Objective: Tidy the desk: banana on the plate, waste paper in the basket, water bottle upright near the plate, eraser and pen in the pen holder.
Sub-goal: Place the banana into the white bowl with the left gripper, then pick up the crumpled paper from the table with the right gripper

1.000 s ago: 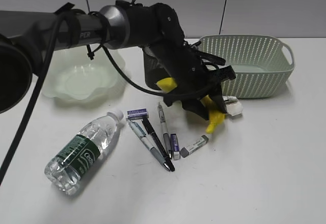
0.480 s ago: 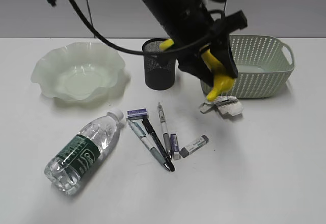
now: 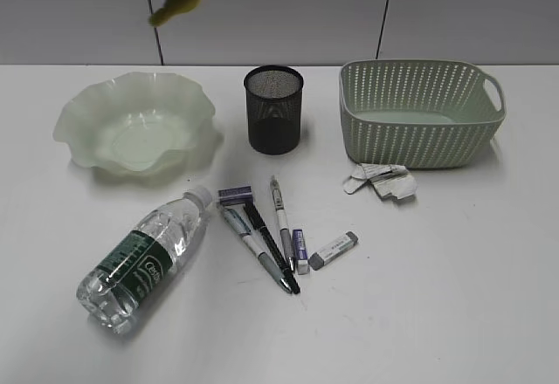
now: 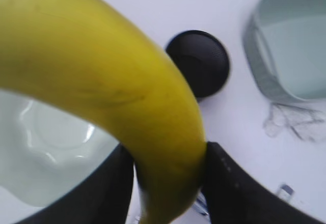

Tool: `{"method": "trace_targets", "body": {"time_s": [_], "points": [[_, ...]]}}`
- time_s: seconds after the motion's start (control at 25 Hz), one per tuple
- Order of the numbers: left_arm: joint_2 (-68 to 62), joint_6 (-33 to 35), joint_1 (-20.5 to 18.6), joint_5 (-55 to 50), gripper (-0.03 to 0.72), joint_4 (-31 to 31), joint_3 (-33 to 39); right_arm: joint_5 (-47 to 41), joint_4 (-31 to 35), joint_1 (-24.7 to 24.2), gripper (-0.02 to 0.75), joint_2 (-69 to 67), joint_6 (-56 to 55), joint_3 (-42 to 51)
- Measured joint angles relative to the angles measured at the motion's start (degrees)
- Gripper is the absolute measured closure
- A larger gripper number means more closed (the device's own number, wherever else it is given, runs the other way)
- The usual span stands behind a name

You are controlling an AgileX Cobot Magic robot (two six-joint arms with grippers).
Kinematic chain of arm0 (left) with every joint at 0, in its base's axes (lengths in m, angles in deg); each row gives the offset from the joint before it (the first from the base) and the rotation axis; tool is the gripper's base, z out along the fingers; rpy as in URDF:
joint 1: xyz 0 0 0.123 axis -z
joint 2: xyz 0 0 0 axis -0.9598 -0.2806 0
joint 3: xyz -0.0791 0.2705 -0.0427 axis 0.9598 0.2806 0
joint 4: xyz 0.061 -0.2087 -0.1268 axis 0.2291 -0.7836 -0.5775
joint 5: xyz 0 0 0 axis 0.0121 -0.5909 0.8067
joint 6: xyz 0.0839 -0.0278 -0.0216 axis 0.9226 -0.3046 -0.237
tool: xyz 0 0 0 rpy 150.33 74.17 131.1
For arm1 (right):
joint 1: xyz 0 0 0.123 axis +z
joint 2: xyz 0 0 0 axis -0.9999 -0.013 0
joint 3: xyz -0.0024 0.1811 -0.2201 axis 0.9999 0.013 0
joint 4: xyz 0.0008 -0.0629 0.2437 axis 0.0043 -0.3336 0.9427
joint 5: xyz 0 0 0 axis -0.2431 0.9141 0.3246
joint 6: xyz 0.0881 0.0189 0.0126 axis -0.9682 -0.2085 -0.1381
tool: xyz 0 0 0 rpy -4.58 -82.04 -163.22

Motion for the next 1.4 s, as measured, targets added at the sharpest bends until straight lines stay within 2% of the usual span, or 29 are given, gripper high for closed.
{"method": "trace_targets", "body": {"time_s": [0.16,0.28,0.44,0.6,0.76,0.84,1.12,1.24,1.4], "points": [[-2.99,-0.11,-8.09,0.00,0.369,-1.70,0.06,0.00,0.00,0.00,0.491,0.00,0.00,0.00],[-7.03,-0.11,-12.94,0.00,0.369,-5.34,0.06,0.00,0.00,0.00,0.491,0.00,0.00,0.00],[-12.50,-0.11,-17.15,0.00,0.369,-11.31,0.11,0.00,0.00,0.00,0.491,0.00,0.00,0.00],[-16.12,-0.11,-17.85,0.00,0.365,-13.57,0.11,0.00,0.00,0.00,0.491,0.00,0.00,0.00],[-18.57,-0.11,-17.85,0.07,0.227,-18.29,0.11,0.00,0.00,0.00,0.491,0.00,0.00,0.00],[-18.91,-0.11,-17.85,0.01,0.185,-18.81,0.16,0.00,0.00,0.00,0.491,0.00,0.00,0.00],[-14.74,2.68,-17.87,0.01,0.163,-18.17,0.09,0.00,0.00,0.00,0.491,0.00,0.00,0.00],[-7.92,5.35,-17.87,0.01,0.164,-15.45,0.09,0.00,0.00,0.00,0.491,0.00,0.00,0.00],[2.69,6.33,-17.87,0.01,0.200,-7.21,0.05,0.00,0.00,0.00,0.491,0.00,0.00,0.00]]}}
